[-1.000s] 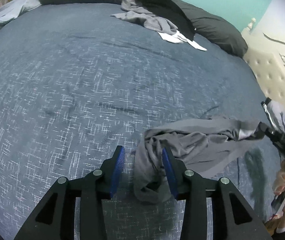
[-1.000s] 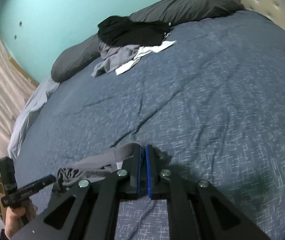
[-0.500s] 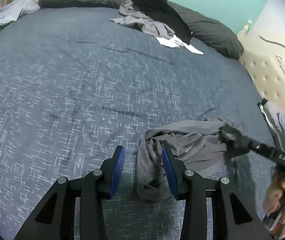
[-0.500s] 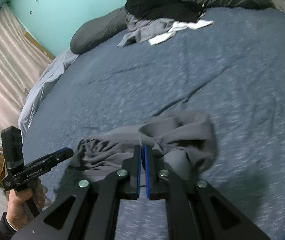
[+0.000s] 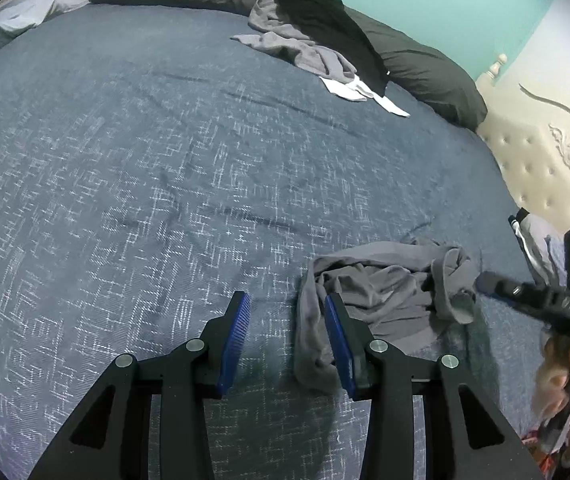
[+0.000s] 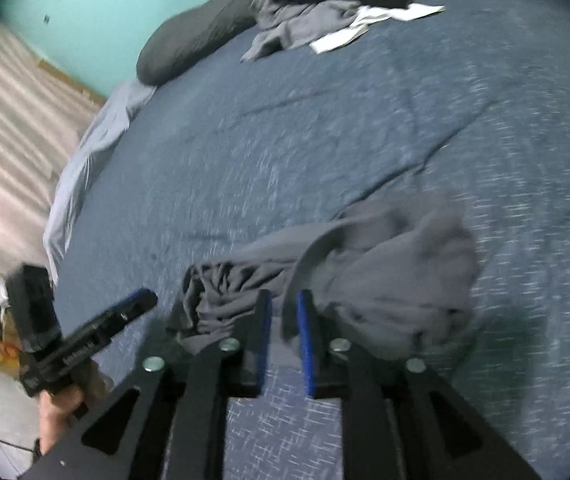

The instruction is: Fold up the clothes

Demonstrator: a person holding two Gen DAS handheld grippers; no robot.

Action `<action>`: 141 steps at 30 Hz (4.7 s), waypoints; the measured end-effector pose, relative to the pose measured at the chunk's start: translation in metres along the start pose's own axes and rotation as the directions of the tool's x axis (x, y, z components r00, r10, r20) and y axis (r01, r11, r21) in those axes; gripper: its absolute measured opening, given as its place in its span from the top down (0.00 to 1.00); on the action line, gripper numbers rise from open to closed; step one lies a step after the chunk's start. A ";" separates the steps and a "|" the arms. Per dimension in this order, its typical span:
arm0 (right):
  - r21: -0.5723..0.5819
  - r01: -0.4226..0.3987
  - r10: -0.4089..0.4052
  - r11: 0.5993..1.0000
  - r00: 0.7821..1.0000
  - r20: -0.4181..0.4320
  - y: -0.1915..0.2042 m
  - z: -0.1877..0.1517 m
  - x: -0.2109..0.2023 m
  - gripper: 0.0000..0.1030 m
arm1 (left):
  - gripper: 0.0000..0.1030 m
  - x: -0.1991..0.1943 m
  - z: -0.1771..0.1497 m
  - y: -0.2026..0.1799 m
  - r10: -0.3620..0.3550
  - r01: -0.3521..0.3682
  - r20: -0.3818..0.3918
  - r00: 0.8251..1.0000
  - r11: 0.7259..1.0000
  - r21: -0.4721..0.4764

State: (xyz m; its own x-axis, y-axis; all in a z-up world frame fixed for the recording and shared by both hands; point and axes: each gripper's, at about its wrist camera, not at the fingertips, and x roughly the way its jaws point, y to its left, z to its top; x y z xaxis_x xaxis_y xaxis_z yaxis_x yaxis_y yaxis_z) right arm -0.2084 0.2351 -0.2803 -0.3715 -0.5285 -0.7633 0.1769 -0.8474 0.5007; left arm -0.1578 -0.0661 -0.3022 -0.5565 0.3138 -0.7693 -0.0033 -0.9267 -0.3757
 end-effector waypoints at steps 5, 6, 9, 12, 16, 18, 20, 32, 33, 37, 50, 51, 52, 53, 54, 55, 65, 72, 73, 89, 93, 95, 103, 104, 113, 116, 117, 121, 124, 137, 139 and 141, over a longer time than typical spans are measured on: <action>-0.031 0.077 -0.076 0.997 0.996 0.040 -0.011 0.015 -0.022 0.79 | 0.59 0.002 -0.002 -0.004 -0.012 0.012 -0.009 1.000 1.000 0.004; -0.045 0.106 -0.104 0.993 0.994 0.039 -0.014 0.019 -0.022 0.79 | 0.59 0.003 -0.002 -0.004 -0.013 0.013 -0.010 1.000 1.000 0.007; -0.090 0.147 -0.146 0.985 0.989 0.014 -0.016 0.027 -0.011 0.79 | 0.59 0.004 -0.004 -0.005 -0.012 0.012 -0.018 1.000 1.000 0.010; -0.167 0.184 -0.189 0.969 0.982 -0.017 -0.007 0.031 0.006 0.73 | 0.59 0.004 -0.006 -0.003 -0.009 0.009 -0.023 1.000 1.000 0.007; -0.257 0.230 -0.246 0.939 0.969 -0.032 -0.001 0.030 0.026 0.71 | 0.59 0.003 -0.006 0.003 -0.008 0.008 -0.026 1.000 1.000 0.000; -0.277 0.242 -0.261 0.930 0.965 -0.035 -0.002 0.030 0.033 0.71 | 0.59 0.003 -0.006 0.005 -0.011 0.011 -0.029 1.000 1.000 -0.003; -0.290 0.254 -0.275 0.923 0.961 -0.036 -0.002 0.031 0.040 0.72 | 0.58 0.003 -0.006 0.007 -0.014 0.013 -0.034 0.999 1.000 -0.009; -0.237 0.288 -0.265 0.928 0.956 0.125 -0.013 0.053 0.002 1.00 | 0.49 0.007 -0.010 0.011 -0.023 0.022 -0.071 0.997 0.999 -0.025; -0.234 0.295 -0.268 0.926 0.953 0.142 -0.014 0.056 -0.002 1.00 | 0.49 0.008 -0.010 0.011 -0.023 0.022 -0.073 0.997 0.999 -0.024; -0.244 0.268 -0.250 0.932 0.963 0.100 -0.016 0.055 0.001 1.00 | 0.49 0.010 -0.011 0.010 -0.022 0.020 -0.078 0.997 1.000 -0.021; -0.305 0.196 -0.219 0.932 0.975 -0.043 -0.011 0.041 0.035 0.62 | 0.49 0.009 -0.009 0.011 -0.022 0.020 -0.076 0.997 0.999 -0.025; -0.317 0.194 -0.221 0.928 0.974 -0.051 -0.009 0.039 0.038 0.62 | 0.49 0.008 -0.009 0.012 -0.022 0.020 -0.075 0.997 0.999 -0.026; -0.332 0.197 -0.228 0.922 0.972 -0.056 -0.008 0.036 0.042 0.62 | 0.49 0.007 -0.009 0.012 -0.022 0.020 -0.073 0.997 0.999 -0.027; -0.349 0.203 -0.238 0.915 0.970 -0.058 -0.006 0.034 0.045 0.63 | 0.49 0.007 -0.009 0.013 -0.023 0.021 -0.072 0.997 0.999 -0.027; -0.360 0.203 -0.241 0.910 0.969 -0.061 -0.006 0.033 0.049 0.70 | 0.49 0.007 -0.010 0.013 -0.022 0.020 -0.073 0.997 0.999 -0.028; -0.364 0.203 -0.241 0.909 0.969 -0.062 -0.006 0.032 0.051 0.76 | 0.49 0.007 -0.010 0.014 -0.022 0.020 -0.073 0.997 0.999 -0.029; -0.306 0.221 -0.218 0.926 0.975 0.044 -0.017 0.044 0.026 0.96 | 0.49 0.008 -0.011 0.013 -0.021 0.019 -0.074 0.997 0.999 -0.034; -0.235 0.300 -0.246 0.925 0.941 0.233 -0.030 0.079 -0.035 0.96 | 0.48 0.014 -0.013 0.007 -0.038 0.035 -0.094 0.995 0.999 -0.033; -0.231 0.311 -0.253 0.922 0.935 0.247 -0.033 0.083 -0.041 0.96 | 0.48 0.015 -0.013 0.006 -0.039 0.036 -0.095 0.995 0.999 -0.030; -0.072 0.284 -0.246 0.956 0.913 0.326 -0.106 0.045 -0.079 0.96 | 0.49 0.048 -0.012 -0.028 -0.088 0.089 -0.133 0.987 0.996 -0.002; -0.033 0.270 -0.243 0.962 0.905 0.348 -0.118 0.035 -0.083 0.96 | 0.54 0.057 -0.013 -0.029 -0.123 0.120 -0.151 0.981 0.992 -0.024; 0.009 0.237 -0.224 0.971 0.905 0.362 -0.125 0.029 -0.084 0.96 | 0.60 0.061 -0.015 -0.033 -0.134 0.132 -0.161 0.978 0.991 -0.026; 0.032 0.212 -0.209 0.977 0.906 0.368 -0.131 0.018 -0.077 0.96 | 0.84 0.072 -0.008 -0.034 -0.218 0.203 -0.158 0.963 0.974 -0.105; 0.034 0.210 -0.208 0.977 0.906 0.368 -0.133 0.018 -0.078 0.96 | 0.89 0.073 -0.007 -0.034 -0.218 0.202 -0.154 0.964 0.973 -0.109; 0.024 0.222 -0.215 0.975 0.904 0.370 -0.138 0.020 -0.087 0.96 | 0.98 0.061 0.017 -0.043 -0.200 0.195 -0.063 0.978 0.978 -0.075; 0.031 0.226 -0.221 0.974 0.901 0.373 -0.141 0.020 -0.090 0.96 | 0.98 0.049 0.029 -0.043 -0.169 0.169 -0.009 0.986 0.984 -0.056; 0.034 0.226 -0.222 0.974 0.900 0.376 -0.142 0.020 -0.092 0.96 | 0.98 0.044 0.032 -0.043 -0.158 0.158 0.011 0.987 0.986 -0.047; 0.055 0.213 -0.217 0.975 0.890 0.401 -0.145 0.016 -0.100 0.96 | 0.98 0.028 0.043 -0.045 -0.122 0.124 0.082 0.989 0.992 -0.019; 0.050 0.214 -0.216 0.976 0.889 0.404 -0.144 0.015 -0.100 0.96 | 0.98 0.028 0.047 -0.042 -0.110 0.113 0.090 0.990 0.993 -0.023; -0.046 0.195 -0.150 0.980 0.866 0.477 -0.095 0.025 -0.160 0.96 | 0.98 -0.046 0.064 -0.046 -0.089 0.091 0.217 0.972 0.996 0.002; -0.067 0.192 -0.135 0.979 0.860 0.492 -0.082 0.025 -0.175 0.96 | 0.98 -0.067 0.067 -0.049 -0.092 0.093 0.239 0.967 0.996 0.007; -0.089 0.192 -0.122 0.977 0.854 0.506 -0.069 0.024 -0.190 0.96 | 0.98 -0.085 0.070 -0.055 -0.094 0.092 0.251 0.963 0.996 0.019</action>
State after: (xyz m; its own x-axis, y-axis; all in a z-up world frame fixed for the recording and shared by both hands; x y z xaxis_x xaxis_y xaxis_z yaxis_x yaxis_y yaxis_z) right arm -0.1721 0.3947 -0.1602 -0.8000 -0.3221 -0.5062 0.1823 -0.9343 0.3063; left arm -0.1682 -0.0560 -0.1803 -0.7442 0.3378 -0.5763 -0.0708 -0.8977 -0.4349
